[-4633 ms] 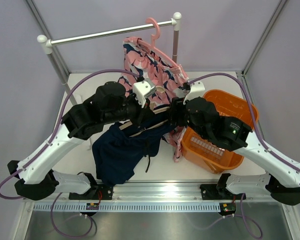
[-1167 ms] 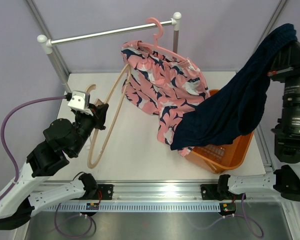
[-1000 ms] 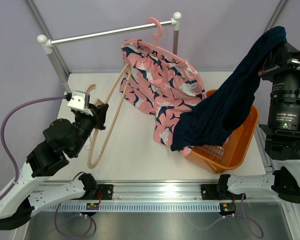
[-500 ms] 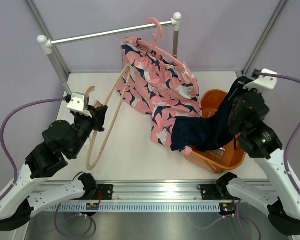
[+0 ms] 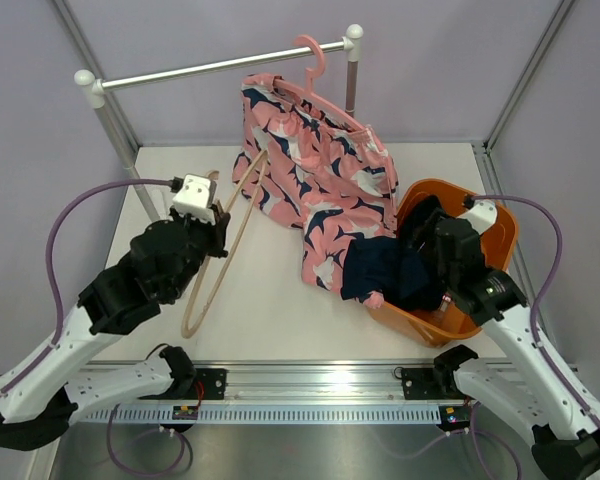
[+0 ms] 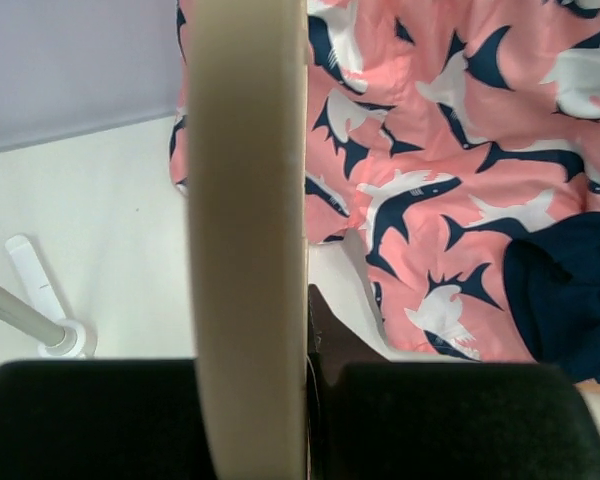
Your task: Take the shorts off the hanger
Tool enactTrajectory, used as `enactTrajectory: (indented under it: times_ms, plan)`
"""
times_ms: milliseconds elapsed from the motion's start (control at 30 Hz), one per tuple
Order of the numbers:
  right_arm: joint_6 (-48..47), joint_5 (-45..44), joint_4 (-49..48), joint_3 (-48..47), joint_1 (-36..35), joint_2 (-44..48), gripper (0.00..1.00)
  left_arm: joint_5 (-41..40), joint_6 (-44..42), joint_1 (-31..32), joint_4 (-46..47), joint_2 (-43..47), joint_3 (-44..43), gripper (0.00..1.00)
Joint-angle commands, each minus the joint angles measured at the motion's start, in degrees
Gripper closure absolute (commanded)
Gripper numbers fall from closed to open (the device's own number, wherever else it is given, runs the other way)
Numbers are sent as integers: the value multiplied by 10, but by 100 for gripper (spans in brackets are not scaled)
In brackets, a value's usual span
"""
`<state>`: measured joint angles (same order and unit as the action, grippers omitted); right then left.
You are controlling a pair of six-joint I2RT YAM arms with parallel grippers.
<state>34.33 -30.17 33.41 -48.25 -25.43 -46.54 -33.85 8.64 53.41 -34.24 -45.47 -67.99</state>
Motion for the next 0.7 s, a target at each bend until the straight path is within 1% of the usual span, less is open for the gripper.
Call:
enactTrajectory:
  times_ms: [0,67,167,200,300,467,500,600,667]
  plan:
    - [25,20,-1,-56,3,35,32,-11,33,-33,-14,-32,-46,100]
    - [17,24,8,-76,3,51,28,4,43,-55,-28,-56,-65,100]
    - [4,33,17,-104,3,64,24,34,59,-104,-52,-94,-99,100]
    - [1,35,24,-113,3,66,23,53,63,-130,-56,-102,-107,100]
    - [-8,56,24,-139,3,70,21,86,66,-174,-62,-136,-142,100]
    - [-18,95,10,-165,2,65,21,87,51,-195,-53,-176,-210,100]
    - [-19,102,9,-168,2,62,21,83,46,-208,-55,-185,-240,100]
    - [-20,127,-3,-171,3,60,21,92,38,-236,-54,-218,-290,100]
    - [-15,149,-6,-174,2,61,21,95,33,-250,-46,-240,-311,100]
